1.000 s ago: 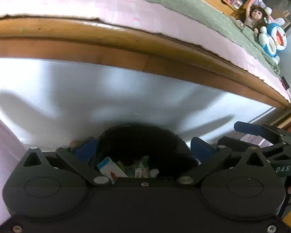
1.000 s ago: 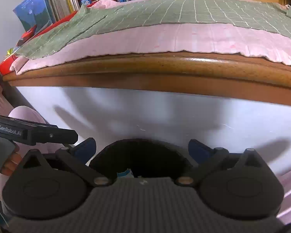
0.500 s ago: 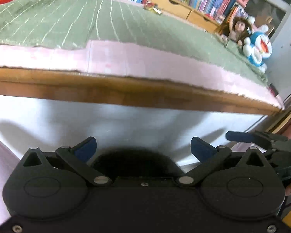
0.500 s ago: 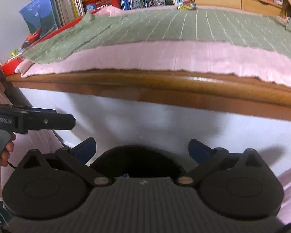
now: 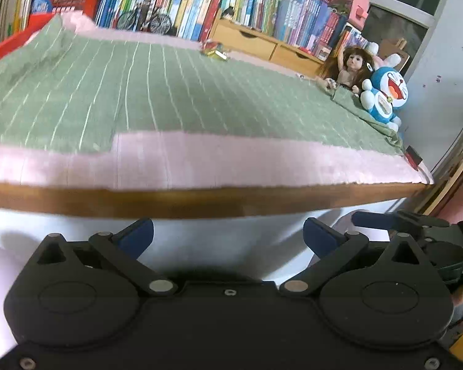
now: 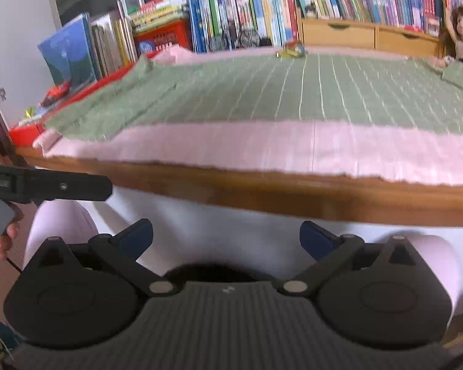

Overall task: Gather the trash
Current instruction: 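Raise both open tools back over the sheet toward the remaining wrappers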

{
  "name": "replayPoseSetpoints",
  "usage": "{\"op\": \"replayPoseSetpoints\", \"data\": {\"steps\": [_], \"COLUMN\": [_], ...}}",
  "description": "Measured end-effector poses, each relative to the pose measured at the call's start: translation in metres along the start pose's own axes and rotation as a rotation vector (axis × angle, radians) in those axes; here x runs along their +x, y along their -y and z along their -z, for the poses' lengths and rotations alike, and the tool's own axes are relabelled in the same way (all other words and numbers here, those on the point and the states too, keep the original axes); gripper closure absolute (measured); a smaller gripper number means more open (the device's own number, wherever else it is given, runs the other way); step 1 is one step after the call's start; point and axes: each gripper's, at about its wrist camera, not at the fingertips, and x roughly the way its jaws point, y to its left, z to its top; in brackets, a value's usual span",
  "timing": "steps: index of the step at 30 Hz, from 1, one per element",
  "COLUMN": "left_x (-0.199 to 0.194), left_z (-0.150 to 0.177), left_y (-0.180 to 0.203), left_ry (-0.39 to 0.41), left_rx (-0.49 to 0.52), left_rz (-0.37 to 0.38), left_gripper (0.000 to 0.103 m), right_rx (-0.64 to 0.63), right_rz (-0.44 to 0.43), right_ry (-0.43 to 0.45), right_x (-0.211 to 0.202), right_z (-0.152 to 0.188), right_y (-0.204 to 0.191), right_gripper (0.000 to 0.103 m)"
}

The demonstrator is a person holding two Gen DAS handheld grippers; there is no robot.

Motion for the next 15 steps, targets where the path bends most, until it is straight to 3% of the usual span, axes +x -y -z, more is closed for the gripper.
{"op": "replayPoseSetpoints", "data": {"steps": [6, 15], "left_x": [0.012, 0.034], "left_z": [-0.027, -0.091], "left_y": [-0.001, -0.007], "left_ry": [0.013, 0.097], "left_rx": [0.001, 0.011], "left_rz": [0.011, 0.002], "left_gripper": [0.0, 0.0], "right_rx": [-0.012, -0.002], "right_rz": [0.002, 0.001], "right_ry": [0.07, 0.117], "right_x": [-0.002, 0.02], "right_z": [-0.022, -0.057], "right_y": [0.001, 0.009], "right_gripper": [0.0, 0.0]}}
